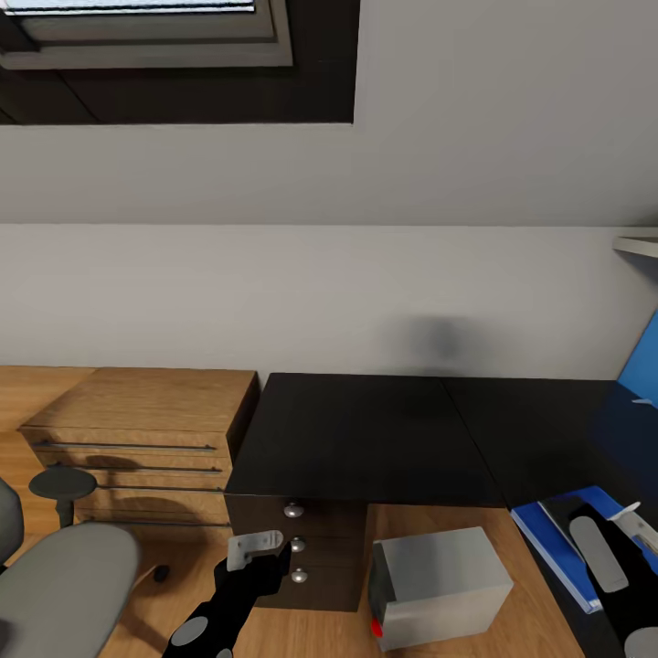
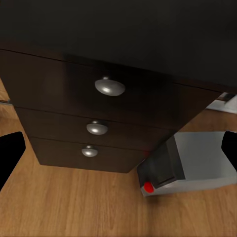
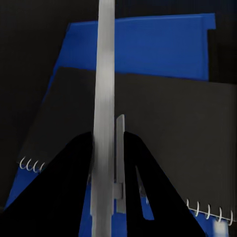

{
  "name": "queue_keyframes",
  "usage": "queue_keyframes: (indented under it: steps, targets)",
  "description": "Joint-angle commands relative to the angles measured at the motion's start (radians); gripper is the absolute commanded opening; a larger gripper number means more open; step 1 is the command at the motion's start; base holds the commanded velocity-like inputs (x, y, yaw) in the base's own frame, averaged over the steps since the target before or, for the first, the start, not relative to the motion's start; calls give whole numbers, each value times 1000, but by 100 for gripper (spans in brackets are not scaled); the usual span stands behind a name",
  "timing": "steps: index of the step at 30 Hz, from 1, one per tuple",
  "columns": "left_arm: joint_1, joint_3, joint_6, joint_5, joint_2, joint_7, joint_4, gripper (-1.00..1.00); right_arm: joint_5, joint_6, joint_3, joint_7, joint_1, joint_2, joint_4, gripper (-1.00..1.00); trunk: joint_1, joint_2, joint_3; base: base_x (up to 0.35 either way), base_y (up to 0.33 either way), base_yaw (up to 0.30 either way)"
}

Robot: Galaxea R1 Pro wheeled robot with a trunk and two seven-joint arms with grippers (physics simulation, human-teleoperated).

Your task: In the bedroom, organize the workspace by keeping the computer under the desk, ensuring the monitor is on the desk, placing the keyboard on the desk next to the monitor, placing the mouse on the desk next to the keyboard, moving the folder from the swivel chair onto the desk next to the mouse, stacking the notebook on top of the folder with the pen on top of the notebook, and positioning the swivel chair next to the desk.

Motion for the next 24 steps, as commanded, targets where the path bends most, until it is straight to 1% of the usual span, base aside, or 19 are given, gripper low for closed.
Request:
queue_keyframes:
  steps: [1,5,10,18,24]
  targets:
    - [0,-1,3,11,0,8,-2,100,-4,6,-1,-2,-3,-2,4,-100,0,-1,-1,0,0,0]
    - [0,-4,3,11,0,7,-3,100,-3,4,-1,3,-29,-17,65,-100,0,-1,-1,0,0,0]
    - [0,-22,3,12,0,6,-8,100,-2,-1,-1,22,-66,-31,137,-100,0,-1,-1,0,0,0]
    - [0,-28,3,12,0,6,-10,100,-2,-3,-1,37,-79,-36,169,-100,0,-1,-1,0,0,0]
    - [0,-29,0,12,-2,8,-11,100,-2,-3,-1,39,-82,-37,174,-100,23,-43,-20,0,0,0]
